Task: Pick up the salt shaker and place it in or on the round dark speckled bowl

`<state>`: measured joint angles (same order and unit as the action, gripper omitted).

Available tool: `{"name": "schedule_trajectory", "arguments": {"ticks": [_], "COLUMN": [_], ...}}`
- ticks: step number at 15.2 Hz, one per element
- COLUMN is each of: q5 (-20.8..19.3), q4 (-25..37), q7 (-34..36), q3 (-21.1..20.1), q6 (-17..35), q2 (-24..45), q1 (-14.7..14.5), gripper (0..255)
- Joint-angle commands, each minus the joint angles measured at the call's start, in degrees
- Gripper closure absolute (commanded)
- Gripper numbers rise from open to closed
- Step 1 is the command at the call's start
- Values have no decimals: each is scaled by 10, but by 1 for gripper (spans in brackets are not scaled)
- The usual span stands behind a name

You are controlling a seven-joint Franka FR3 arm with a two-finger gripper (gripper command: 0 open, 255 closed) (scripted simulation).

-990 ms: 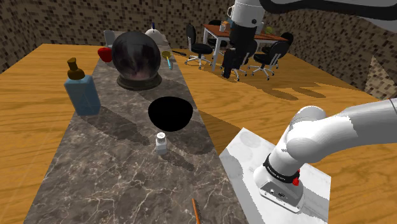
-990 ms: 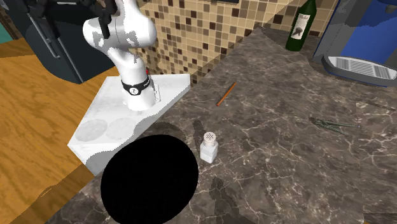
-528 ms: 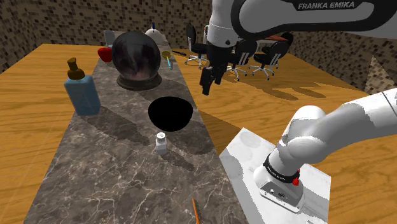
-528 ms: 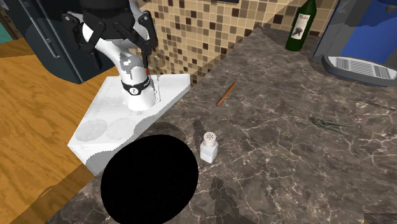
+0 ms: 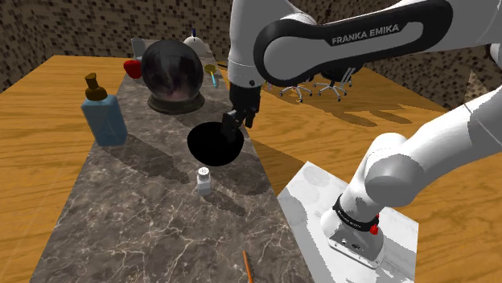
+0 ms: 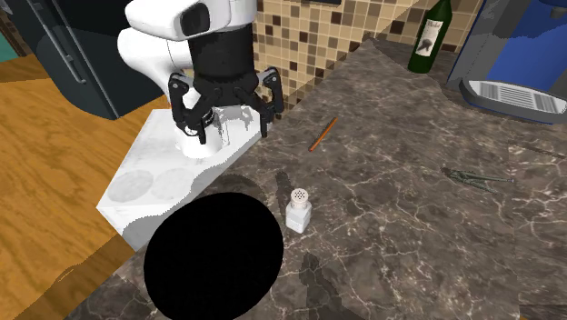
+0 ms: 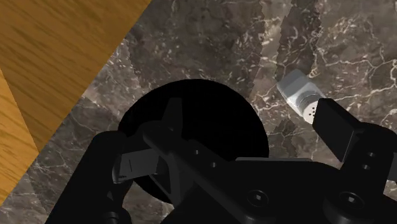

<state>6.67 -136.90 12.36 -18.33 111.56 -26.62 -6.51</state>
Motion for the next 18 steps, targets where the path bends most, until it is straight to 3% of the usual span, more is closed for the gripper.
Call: {"name": "schedule_trajectory", "arguments": {"ticks": [1,9,18], "q5": [1,-35,-52], "q4": [10,70,40], "q7": [19,102,115], "q3": [-19,-87,-91], "q6": [28,117,177], "q2": [37,190,223], "q1": [-3,-13,-13], "gripper": [0,0,0]}}
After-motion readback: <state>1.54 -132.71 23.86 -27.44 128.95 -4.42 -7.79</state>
